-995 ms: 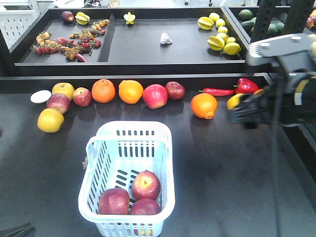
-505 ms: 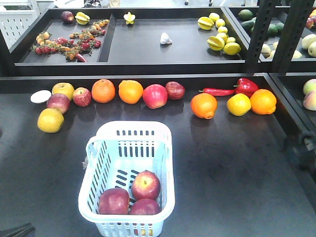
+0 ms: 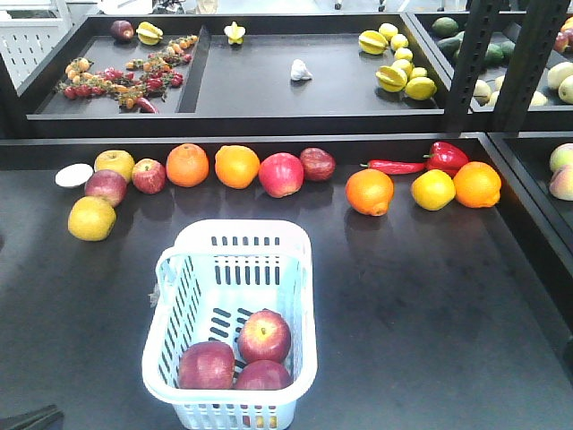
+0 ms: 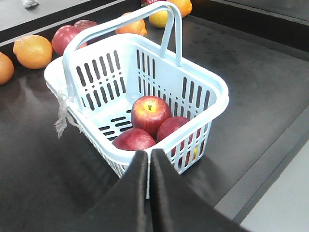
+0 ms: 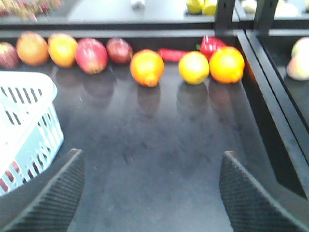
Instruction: Pick three apples into basket with both arms
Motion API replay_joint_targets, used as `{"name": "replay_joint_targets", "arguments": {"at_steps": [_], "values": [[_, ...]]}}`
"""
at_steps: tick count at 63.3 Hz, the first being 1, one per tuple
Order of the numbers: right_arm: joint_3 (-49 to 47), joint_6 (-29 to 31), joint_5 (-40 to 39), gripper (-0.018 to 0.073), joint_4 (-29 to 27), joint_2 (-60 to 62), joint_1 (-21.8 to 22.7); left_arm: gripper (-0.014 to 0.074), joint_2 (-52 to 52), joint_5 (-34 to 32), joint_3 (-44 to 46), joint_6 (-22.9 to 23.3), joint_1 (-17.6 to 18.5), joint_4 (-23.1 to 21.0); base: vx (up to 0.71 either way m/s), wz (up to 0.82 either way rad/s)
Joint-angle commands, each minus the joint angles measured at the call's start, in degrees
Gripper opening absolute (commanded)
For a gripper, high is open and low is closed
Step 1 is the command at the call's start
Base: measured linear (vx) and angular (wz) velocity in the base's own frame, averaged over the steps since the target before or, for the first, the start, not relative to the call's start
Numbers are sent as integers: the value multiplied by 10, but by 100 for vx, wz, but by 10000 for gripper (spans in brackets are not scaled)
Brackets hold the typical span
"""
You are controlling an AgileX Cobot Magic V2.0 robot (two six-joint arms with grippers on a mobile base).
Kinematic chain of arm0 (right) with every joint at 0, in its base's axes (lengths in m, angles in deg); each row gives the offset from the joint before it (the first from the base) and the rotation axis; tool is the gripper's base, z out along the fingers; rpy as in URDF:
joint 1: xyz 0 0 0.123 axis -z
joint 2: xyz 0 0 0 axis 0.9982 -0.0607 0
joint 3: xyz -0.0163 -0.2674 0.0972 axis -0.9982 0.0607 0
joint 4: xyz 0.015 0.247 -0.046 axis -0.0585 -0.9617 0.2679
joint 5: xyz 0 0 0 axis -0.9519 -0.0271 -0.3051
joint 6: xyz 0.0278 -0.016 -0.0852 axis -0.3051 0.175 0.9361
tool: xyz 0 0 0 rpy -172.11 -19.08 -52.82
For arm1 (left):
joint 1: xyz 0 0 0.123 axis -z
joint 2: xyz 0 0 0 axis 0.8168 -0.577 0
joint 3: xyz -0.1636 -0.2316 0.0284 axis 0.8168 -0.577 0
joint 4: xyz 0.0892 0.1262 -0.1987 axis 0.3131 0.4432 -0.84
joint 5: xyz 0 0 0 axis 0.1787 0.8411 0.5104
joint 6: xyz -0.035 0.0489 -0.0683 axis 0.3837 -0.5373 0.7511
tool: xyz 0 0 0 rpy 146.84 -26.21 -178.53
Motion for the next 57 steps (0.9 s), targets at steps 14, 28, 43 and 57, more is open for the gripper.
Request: {"name": "replay_joint_targets", "arguments": {"at_steps": [14,28,43,57], "values": [[56,11,-111,550,38,12,4,-6,-4,-39,16,4,1,-8,0,0],[56,7,-79,461,45,12,4,-6,-4,-39,16,4,1,-8,0,0],[56,6,-69,-17,44,12,4,-6,-4,-39,16,4,1,-8,0,0],[56,5,-92,-9,40,12,4,-6,-4,-39,16,4,1,-8,0,0]]}}
